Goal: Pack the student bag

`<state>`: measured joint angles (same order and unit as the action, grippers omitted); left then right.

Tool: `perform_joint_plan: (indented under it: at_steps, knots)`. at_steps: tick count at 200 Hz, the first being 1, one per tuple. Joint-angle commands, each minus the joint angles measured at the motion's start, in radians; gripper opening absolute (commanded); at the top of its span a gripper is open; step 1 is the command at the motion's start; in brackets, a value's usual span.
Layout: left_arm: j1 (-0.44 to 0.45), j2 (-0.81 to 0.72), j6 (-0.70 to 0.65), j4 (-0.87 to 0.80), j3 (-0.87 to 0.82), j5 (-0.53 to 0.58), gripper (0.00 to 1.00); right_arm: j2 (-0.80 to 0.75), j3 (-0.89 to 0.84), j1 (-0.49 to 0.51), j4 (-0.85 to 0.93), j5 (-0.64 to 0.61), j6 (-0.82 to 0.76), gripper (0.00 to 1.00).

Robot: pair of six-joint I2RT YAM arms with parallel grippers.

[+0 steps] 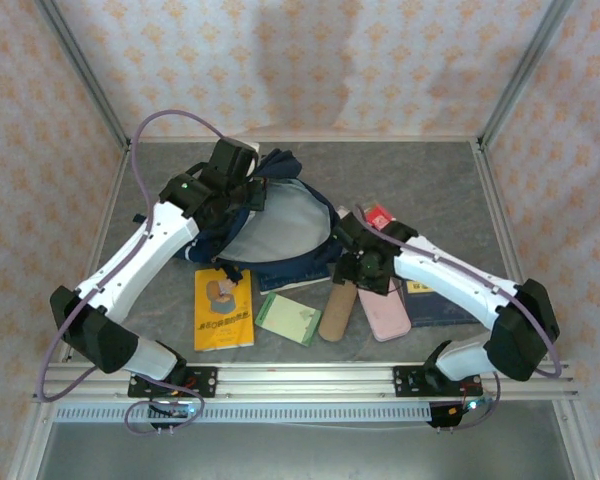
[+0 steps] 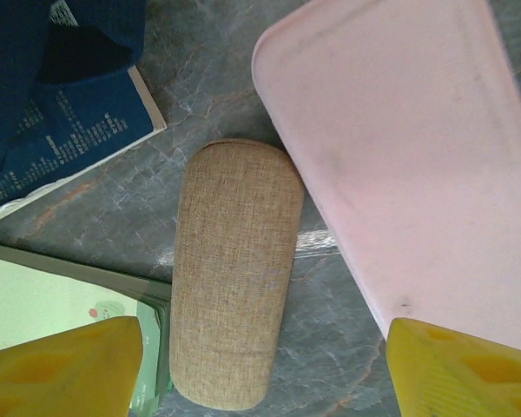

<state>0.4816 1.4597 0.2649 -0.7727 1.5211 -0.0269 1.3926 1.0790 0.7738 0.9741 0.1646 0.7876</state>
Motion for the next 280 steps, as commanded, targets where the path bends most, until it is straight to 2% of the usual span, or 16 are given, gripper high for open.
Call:
perform_joint_plan:
  at_steps: [1,67,132,150,201,247,280]
  knots:
    - [-0.012,-0.009,0.023,0.07,0.014,0.01,0.0,0.041,-0.061,0.042,-0.105,-0.019,0.148,0.75]
    - [-0.012,-0.028,0.02,0.061,-0.024,-0.001,0.0,0.143,-0.117,0.064,-0.251,-0.026,0.367,0.77]
    - [-0.015,-0.045,0.017,0.069,-0.033,-0.015,0.0,0.279,-0.106,0.079,-0.301,0.009,0.398,0.79]
    - [-0.014,-0.05,0.012,0.071,-0.036,-0.011,0.0,0.289,-0.12,0.079,-0.311,0.014,0.389,0.74]
    - [-0.018,-0.065,0.007,0.07,-0.039,-0.01,0.0,0.21,-0.09,0.079,-0.221,-0.043,0.309,0.48]
    - [-0.02,-0.073,0.004,0.076,-0.017,-0.024,0.0,0.08,0.043,0.056,-0.091,-0.089,0.167,0.38]
    - [-0.021,-0.07,-0.01,0.075,0.019,-0.031,0.0,-0.048,0.112,-0.008,-0.19,-0.013,0.116,0.32]
